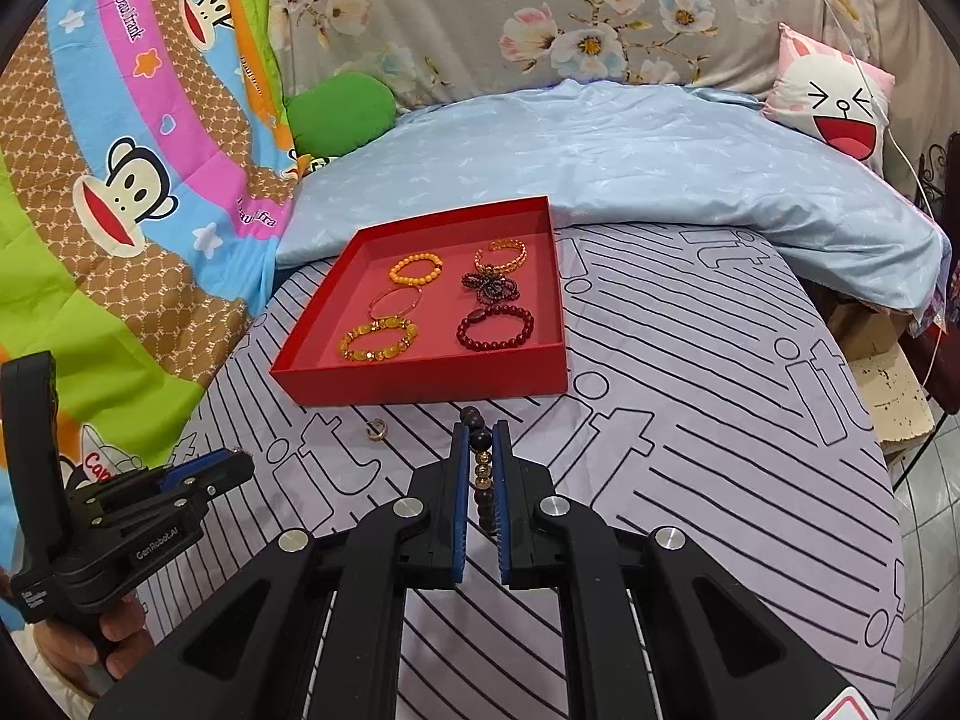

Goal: Organize jewelry
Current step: 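Lift and carry the gold ring and black bead bracelet over the tray, then open both tools to release the ring and bracelet in the tray, then move both tools back to the remaining gold rings and hoop earring, then close right tool on the gold hoop earring, then close left tool on the small gold ring beside the tray, then carry the held ring and hoop earring into the red tray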

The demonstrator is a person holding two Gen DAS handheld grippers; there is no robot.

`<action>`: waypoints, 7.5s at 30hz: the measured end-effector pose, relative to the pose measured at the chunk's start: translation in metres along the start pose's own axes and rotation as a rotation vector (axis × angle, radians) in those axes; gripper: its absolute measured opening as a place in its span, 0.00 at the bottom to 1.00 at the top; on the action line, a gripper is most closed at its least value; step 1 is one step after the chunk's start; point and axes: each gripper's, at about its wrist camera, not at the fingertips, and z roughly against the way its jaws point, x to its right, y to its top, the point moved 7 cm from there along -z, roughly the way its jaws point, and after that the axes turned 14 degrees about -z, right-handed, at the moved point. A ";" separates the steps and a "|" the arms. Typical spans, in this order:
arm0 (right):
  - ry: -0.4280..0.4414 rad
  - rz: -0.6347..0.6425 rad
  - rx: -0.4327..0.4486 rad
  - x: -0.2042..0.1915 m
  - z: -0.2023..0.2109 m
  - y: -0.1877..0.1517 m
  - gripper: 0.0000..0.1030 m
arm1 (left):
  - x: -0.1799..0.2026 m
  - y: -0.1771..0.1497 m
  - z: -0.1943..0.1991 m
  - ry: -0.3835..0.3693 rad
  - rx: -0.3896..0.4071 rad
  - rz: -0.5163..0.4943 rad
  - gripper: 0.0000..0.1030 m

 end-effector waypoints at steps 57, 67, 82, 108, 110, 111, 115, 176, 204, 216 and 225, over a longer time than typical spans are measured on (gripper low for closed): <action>-0.065 -0.017 -0.056 -0.016 -0.144 0.060 0.31 | -0.009 0.089 -0.124 -0.017 -0.029 -0.022 0.54; -0.049 -0.010 -0.052 -0.022 -0.132 0.057 0.31 | -0.007 0.089 -0.117 0.000 -0.029 -0.031 0.54; -0.038 -0.005 -0.031 -0.029 -0.105 0.051 0.31 | -0.003 0.085 -0.088 0.008 -0.003 -0.033 0.54; -0.027 0.031 -0.066 -0.022 -0.050 -0.015 0.31 | 0.005 0.027 -0.038 0.027 -0.004 -0.024 0.54; -0.032 0.036 -0.084 -0.020 -0.049 -0.026 0.31 | 0.004 0.020 -0.036 0.036 -0.010 -0.022 0.54; -0.032 0.035 -0.093 -0.018 -0.049 -0.031 0.31 | 0.003 0.014 -0.036 0.046 -0.015 -0.027 0.54; -0.039 0.032 -0.120 -0.013 -0.050 -0.049 0.31 | 0.002 -0.005 -0.034 0.074 -0.036 -0.035 0.54; -0.119 0.093 -0.160 0.007 -0.062 -0.098 0.16 | 0.003 -0.042 -0.035 0.081 -0.097 -0.009 0.54; -0.099 0.023 -0.177 0.019 -0.087 -0.065 0.16 | 0.025 0.017 -0.105 0.050 -0.094 -0.044 0.27; -0.092 0.024 -0.164 0.014 -0.081 -0.062 0.16 | 0.027 0.010 -0.096 0.040 -0.097 -0.053 0.16; -0.074 0.049 -0.130 -0.002 -0.065 -0.058 0.16 | 0.033 0.004 -0.070 0.035 -0.088 -0.062 0.16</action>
